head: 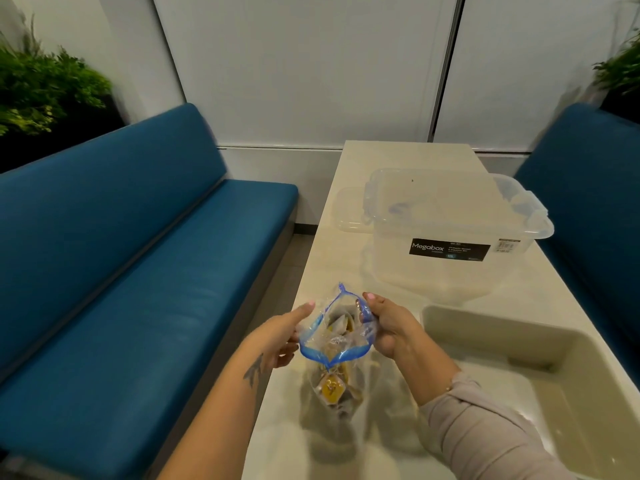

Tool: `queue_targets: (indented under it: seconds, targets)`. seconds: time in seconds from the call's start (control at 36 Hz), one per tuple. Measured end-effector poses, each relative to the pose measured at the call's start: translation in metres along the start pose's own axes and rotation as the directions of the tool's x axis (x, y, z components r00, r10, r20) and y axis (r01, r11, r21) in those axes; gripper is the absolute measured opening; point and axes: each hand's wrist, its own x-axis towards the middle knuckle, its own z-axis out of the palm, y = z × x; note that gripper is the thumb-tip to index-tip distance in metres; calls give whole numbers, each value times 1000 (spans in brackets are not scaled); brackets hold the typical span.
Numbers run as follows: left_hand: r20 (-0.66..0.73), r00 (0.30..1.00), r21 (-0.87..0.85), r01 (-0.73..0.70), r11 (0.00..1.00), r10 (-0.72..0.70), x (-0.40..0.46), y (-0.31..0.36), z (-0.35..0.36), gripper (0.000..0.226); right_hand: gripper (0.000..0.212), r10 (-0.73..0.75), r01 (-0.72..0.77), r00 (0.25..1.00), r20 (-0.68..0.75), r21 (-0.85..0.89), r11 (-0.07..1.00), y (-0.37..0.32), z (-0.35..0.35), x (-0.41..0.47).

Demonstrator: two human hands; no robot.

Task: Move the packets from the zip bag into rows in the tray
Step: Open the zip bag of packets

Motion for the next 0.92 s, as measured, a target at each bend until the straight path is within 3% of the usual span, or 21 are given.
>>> queue_targets:
  seconds: [0.08, 0.19, 0.31, 0.42, 0.5, 0.67, 0.72, 0.83, 0.92]
  targets:
    - [27, 1000, 108, 9, 994, -12, -5, 1, -4, 43, 9, 16, -16, 1000, 12, 55, 998, 0, 1, -1]
    - [4, 996, 159, -85, 984, 85, -6, 5, -1, 26, 11, 4, -5, 1000, 9, 48, 999, 1, 3, -4]
    - [21, 997, 140, -72, 987, 70, -12, 6, 1, 25, 22, -68, 67, 998, 0, -189, 980, -6, 4, -11]
    - [38, 997, 204, -69, 977, 63, -18, 4, 1, 41, 48, -189, 156, 982, -5, -542, 826, -13, 3, -17]
    - [30, 997, 261, -78, 962, 72, -22, 6, 2, 42, 58, -192, 111, 981, -39, -697, 708, -16, -1, -27]
    - [33, 999, 364, -49, 930, 40, -30, 11, 4, 38, 30, -145, 46, 989, -15, -912, 408, -21, -9, -56]
    - [39, 999, 353, -42, 935, 30, -32, 10, 7, 31, 26, -104, 54, 994, 11, -908, 415, -19, -10, -61]
    - [16, 999, 274, -48, 961, 45, -37, 6, 13, 27, 19, -85, 92, 995, 53, -820, 564, -19, -11, -71]
    - [-7, 997, 124, -82, 989, 83, -40, -2, 16, 24, 15, -99, 123, 992, 76, -731, 671, -18, -15, -75]
